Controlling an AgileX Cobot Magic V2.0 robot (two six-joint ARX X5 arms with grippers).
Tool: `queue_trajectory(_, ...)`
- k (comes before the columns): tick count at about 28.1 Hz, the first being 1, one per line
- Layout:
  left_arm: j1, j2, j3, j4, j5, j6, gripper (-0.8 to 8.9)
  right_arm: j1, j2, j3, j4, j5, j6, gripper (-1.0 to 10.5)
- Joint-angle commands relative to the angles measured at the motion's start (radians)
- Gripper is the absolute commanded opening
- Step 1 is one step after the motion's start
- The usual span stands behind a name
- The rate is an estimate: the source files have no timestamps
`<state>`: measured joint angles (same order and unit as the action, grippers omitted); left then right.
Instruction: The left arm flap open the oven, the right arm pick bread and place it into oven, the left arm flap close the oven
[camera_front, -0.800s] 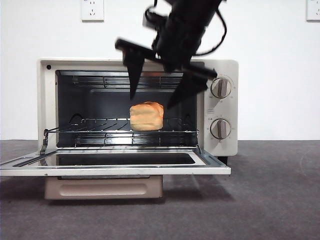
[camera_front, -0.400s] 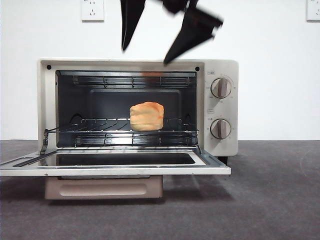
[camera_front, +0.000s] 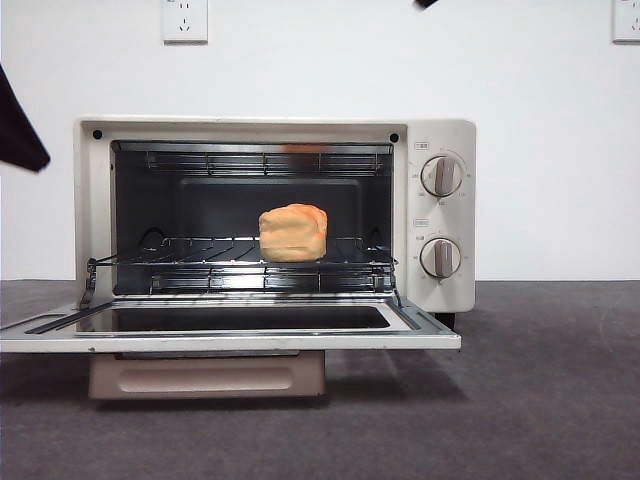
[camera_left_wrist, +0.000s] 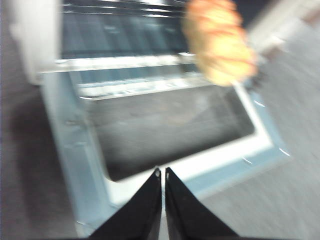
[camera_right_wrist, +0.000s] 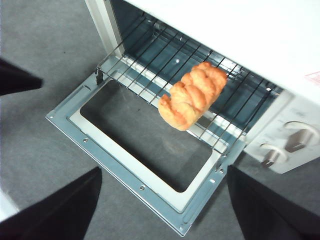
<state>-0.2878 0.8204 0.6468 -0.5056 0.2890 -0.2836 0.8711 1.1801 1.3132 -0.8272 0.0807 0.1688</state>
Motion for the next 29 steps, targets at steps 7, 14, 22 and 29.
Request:
queue_trajectory(7,0.166,0.187,-0.001,0.084,0.031,0.023,0.14,0.010,-0.163,-0.160,0.018,0.006,-0.019,4.0)
queue_trajectory(14,0.251,0.342,-0.001,0.094,0.079,0.091,0.14,0.010,-0.227,-0.249,0.018,0.006,-0.007,4.0)
queue_trajectory(22,0.257,0.511,-0.001,0.189,0.117,0.097,0.14,0.010,-0.230,-0.256,0.018,0.006,0.002,4.0)
queue_trajectory(29,0.257,0.652,-0.001,0.246,0.239,0.116,0.14,0.010,-0.230,-0.256,0.018,0.006,0.003,4.0)
